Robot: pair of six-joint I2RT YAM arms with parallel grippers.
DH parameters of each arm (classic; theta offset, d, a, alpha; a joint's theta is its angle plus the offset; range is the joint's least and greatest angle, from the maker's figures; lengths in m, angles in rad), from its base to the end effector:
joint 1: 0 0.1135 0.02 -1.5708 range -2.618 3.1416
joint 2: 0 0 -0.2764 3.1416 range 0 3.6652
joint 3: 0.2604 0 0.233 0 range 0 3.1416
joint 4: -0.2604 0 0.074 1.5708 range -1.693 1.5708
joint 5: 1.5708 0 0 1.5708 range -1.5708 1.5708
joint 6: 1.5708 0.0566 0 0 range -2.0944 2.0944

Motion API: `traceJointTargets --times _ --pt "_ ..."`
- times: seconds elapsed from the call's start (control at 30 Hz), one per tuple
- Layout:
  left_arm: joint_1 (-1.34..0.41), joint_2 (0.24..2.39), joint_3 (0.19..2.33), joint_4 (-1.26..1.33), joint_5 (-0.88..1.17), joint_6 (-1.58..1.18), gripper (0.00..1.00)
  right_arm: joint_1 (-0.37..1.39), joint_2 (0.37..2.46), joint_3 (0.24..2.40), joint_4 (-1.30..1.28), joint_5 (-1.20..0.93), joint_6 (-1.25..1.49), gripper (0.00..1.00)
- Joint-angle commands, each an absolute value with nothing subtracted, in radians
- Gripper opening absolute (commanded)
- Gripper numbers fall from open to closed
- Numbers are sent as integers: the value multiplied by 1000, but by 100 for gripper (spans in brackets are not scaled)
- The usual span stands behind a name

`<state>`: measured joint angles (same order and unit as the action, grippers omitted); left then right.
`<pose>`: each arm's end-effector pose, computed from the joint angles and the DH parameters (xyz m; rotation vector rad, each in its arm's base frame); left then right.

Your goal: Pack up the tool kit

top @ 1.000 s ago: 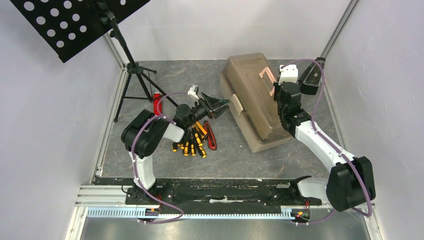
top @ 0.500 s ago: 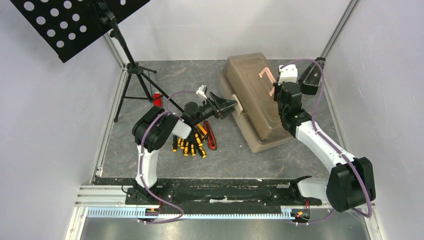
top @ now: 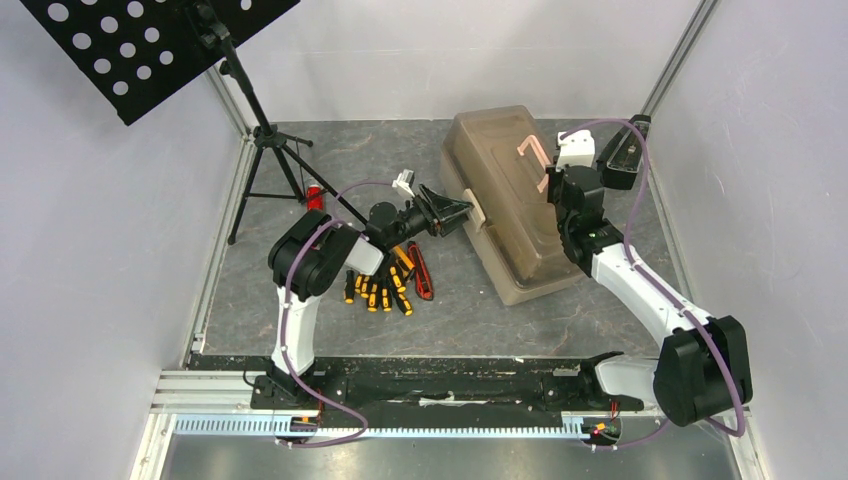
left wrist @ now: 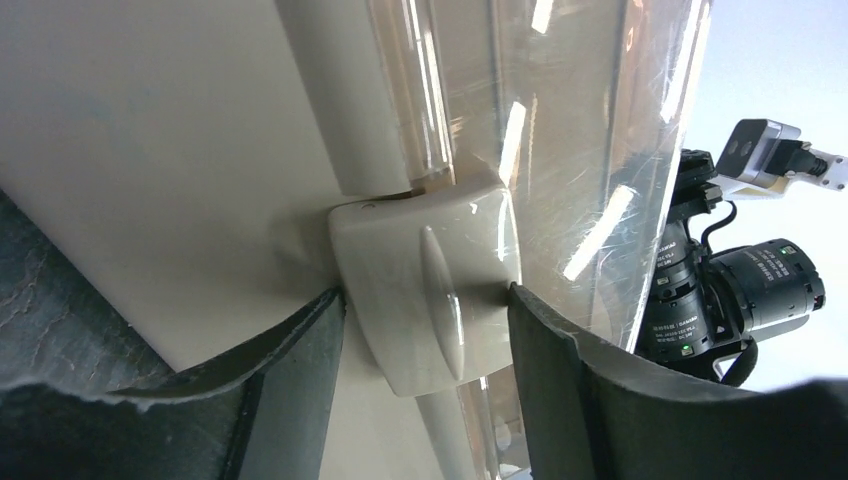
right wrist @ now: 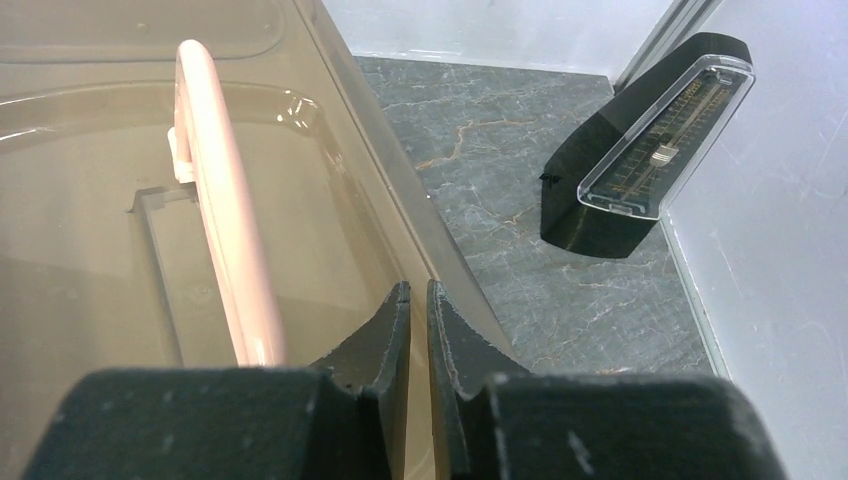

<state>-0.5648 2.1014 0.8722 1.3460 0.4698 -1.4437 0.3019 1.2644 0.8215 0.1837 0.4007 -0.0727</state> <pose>0.3372 -0.2440 0.1744 -0.3187 1.7854 -1.8862 0.2812 0.0645 0.3024 -0.0586 1.8128 -0.2039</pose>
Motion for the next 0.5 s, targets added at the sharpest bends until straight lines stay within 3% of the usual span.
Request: traceJointTargets --times 0.0,0.47 --pt "-600 2121 960 1372 442 -1398 64 360 1382 695 -238 290 -38 10" --pt "-612 2033 990 1328 419 -1436 49 488 1458 695 -263 461 -44 10"
